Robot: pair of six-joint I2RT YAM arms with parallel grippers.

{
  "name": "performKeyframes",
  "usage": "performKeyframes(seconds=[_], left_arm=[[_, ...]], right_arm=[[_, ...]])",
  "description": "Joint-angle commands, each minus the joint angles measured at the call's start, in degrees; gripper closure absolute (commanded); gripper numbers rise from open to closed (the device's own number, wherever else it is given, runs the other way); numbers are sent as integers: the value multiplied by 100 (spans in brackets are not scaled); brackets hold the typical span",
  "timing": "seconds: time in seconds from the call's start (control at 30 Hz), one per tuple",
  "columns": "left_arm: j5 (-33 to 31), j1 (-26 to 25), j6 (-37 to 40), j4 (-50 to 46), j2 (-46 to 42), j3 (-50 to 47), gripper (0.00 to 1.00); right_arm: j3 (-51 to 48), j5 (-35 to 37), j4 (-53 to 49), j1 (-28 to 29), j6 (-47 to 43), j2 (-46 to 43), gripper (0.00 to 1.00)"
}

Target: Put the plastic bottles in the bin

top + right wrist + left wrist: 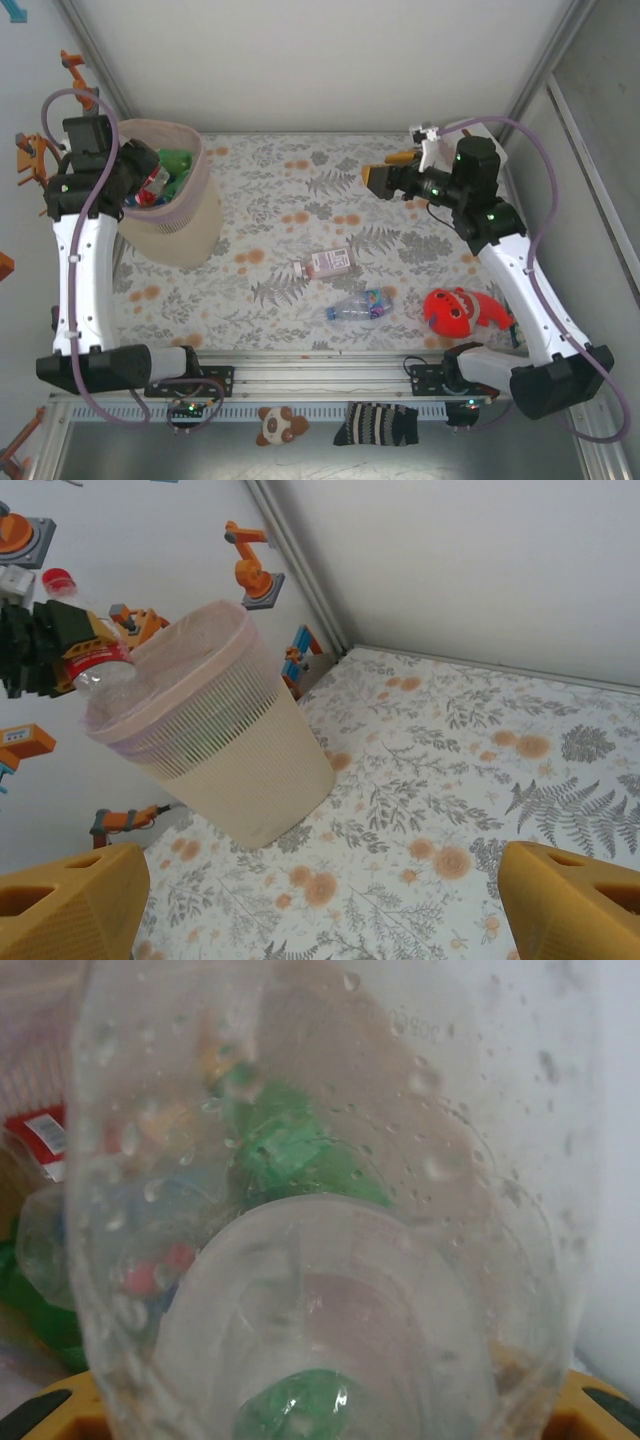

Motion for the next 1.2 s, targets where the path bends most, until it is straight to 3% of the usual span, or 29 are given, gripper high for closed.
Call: performKeyframes(seconds=[0.0,0.27,0.57,0.8,1.17], left_arm=[[708,331,-1019,348,203,-82,71],[1833,959,-2422,1144,733,-516,69],[1928,998,-3205,1277,947,-679,47],[1675,1002,-3405,1139,631,-671,30],[1679,1009,-3484,1015,152,-624,26]], right_arm=[[250,-165,215,34,-97,-13,11],[251,-155,135,29,-211,57,11],[273,-105,10,29,-324,-10,11],[241,-73,-12,36,-321,-92,11],[261,-41,-101,36,-287,-377,11]])
